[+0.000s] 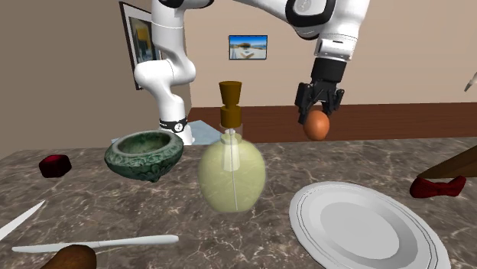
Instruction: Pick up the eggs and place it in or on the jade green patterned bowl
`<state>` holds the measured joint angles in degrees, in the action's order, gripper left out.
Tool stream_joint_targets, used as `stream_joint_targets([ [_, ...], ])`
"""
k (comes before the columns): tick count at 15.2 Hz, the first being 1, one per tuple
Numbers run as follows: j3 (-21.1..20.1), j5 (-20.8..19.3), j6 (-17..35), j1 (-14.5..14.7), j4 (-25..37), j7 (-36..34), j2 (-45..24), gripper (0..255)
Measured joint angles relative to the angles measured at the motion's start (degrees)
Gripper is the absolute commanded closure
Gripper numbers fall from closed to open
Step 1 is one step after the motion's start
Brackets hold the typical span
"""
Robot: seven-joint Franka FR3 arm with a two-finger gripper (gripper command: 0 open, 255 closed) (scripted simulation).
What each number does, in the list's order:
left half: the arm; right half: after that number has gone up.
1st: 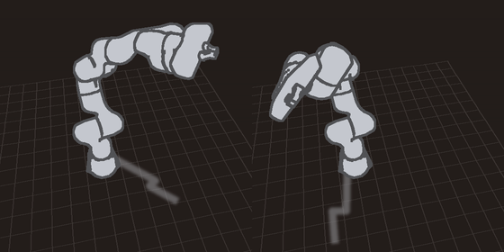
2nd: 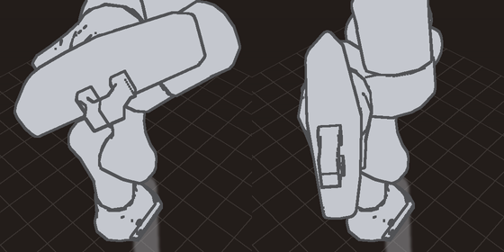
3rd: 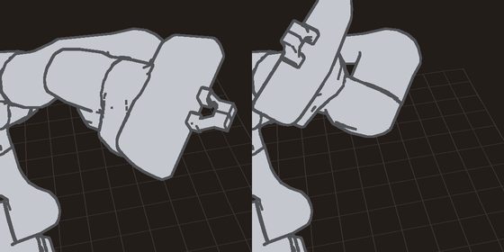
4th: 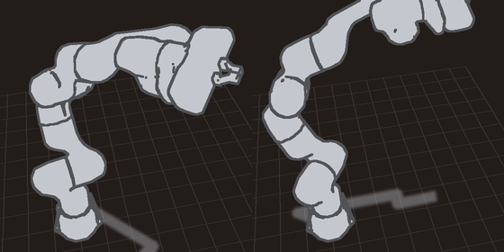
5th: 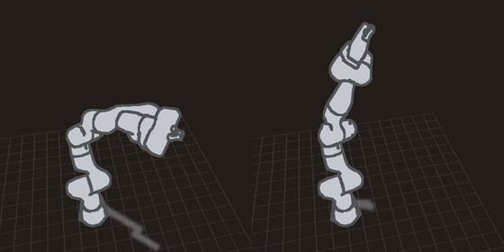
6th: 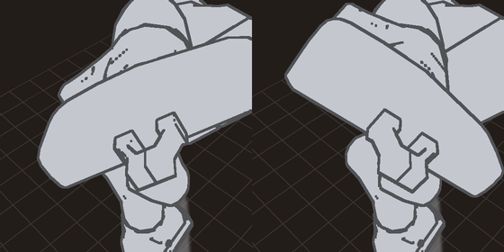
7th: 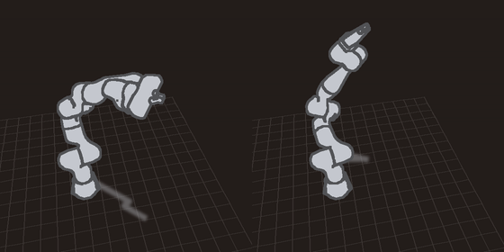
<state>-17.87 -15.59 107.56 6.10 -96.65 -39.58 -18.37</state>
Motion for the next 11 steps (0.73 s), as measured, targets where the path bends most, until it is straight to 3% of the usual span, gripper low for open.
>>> stream_joint_targets([
  [11,-0.4,1.0,-7.6,0.2,6.0,1.6,1.8,255],
])
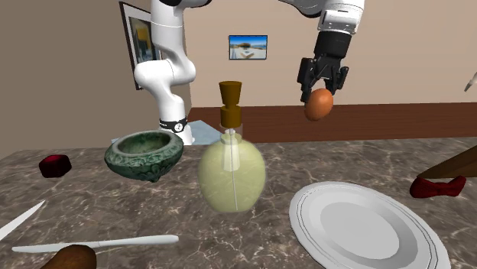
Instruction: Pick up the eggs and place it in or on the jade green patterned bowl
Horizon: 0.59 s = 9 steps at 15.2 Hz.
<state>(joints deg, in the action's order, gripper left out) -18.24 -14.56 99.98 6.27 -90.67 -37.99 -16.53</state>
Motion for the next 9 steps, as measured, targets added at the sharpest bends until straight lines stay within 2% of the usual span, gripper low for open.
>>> stream_joint_targets([
  [5,-0.1,0.2,-3.2,0.1,3.0,0.7,0.4,255],
  [9,0.8,1.7,-1.4,-2.5,-3.7,3.7,6.0,255],
])
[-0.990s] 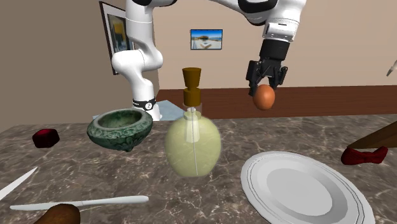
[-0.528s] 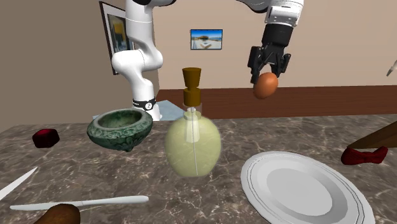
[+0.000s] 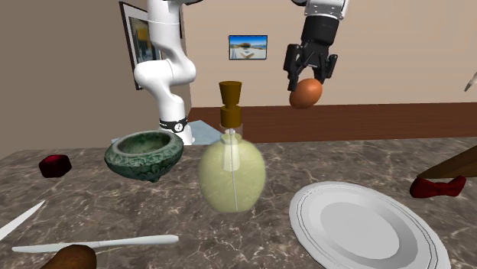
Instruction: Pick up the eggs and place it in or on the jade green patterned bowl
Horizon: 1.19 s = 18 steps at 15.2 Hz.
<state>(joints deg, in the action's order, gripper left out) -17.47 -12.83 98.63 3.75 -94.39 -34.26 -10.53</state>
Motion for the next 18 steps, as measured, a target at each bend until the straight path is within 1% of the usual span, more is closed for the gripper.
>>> stream_joint_targets([
  [4,1.8,1.7,3.3,-3.1,-9.3,4.5,7.2,255],
  [9,4.9,3.1,6.3,-6.3,-19.3,10.9,15.5,255],
  [12,6.9,3.4,7.3,-7.7,-23.3,14.2,19.3,255],
  [17,11.2,3.1,9.3,-10.3,-30.9,21.0,26.0,255],
  [18,12.0,2.9,9.6,-10.9,-31.4,22.3,26.5,255],
])
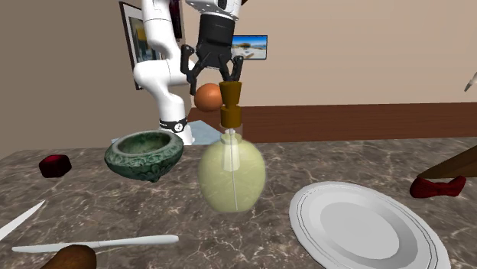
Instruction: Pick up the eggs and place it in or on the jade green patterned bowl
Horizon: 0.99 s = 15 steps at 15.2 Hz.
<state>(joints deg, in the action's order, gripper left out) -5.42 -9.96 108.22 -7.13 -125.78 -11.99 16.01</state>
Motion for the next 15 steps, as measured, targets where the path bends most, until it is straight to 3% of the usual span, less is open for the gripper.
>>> stream_joint_targets([
  [11,10.2,-3.8,1.9,-6.0,-7.3,14.3,8.2,255],
  [15,11.9,-4.7,4.0,-7.0,-9.5,16.1,8.6,255],
])
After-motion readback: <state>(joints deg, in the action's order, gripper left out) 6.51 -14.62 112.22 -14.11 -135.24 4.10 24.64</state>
